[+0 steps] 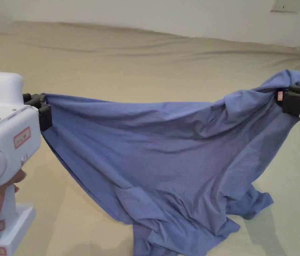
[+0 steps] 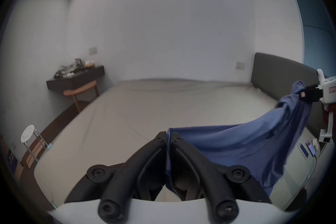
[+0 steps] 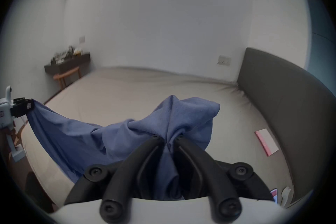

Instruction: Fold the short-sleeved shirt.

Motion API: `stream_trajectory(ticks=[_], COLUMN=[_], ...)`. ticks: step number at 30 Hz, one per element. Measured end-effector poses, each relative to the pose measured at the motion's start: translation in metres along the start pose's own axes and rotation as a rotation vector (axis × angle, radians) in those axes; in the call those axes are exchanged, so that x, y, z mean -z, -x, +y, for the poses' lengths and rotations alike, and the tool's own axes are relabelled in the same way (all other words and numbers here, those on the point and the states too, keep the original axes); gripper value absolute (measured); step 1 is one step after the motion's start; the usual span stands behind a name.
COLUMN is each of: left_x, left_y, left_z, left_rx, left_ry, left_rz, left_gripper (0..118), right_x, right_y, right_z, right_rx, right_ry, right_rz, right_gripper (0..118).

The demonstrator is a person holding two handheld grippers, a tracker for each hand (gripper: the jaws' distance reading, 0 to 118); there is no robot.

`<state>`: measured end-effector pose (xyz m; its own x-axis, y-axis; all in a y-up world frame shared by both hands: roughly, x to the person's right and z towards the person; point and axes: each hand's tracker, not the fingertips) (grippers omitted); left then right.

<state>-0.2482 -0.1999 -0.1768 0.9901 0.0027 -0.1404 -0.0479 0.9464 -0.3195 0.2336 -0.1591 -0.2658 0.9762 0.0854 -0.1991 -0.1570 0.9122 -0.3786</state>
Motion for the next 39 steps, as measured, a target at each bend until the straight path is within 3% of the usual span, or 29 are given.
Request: stream_trajectory(ticks=[6,13,21,28,39], left_x=[-0.044,-0.088,-0.113,-0.117,-0.075], left_y=[0.014,0.015,0.023,0.029,0.034], left_z=[0.058,0.113,0.156,0.188,0.240], left_rx=[0.008,0.041,0.036,0.040,0.067], left_ry=[-0.158,-0.292,-0.370,-0.415,-0.427], left_rz=[0.017,0.030,0.029,0.038,0.052], left_gripper=[0,0,0,0,0], right_x=[-0.066,-0.125,-0.172,-0.179,-0.106], right_y=[-0.025,-0.023,-0.006,0.008,0.000], right_z=[0.037,0.071,0.107,0.138,0.188], right_rx=[0.029,0.017,-0.072,-0.102,-0.111], right_ry=[-0.164,-0.346,-0.439,-0.478,-0.460], right_rz=[-0.019,-0.048,-0.079,-0.087,-0.110], right_gripper=[6,6,6,6,6])
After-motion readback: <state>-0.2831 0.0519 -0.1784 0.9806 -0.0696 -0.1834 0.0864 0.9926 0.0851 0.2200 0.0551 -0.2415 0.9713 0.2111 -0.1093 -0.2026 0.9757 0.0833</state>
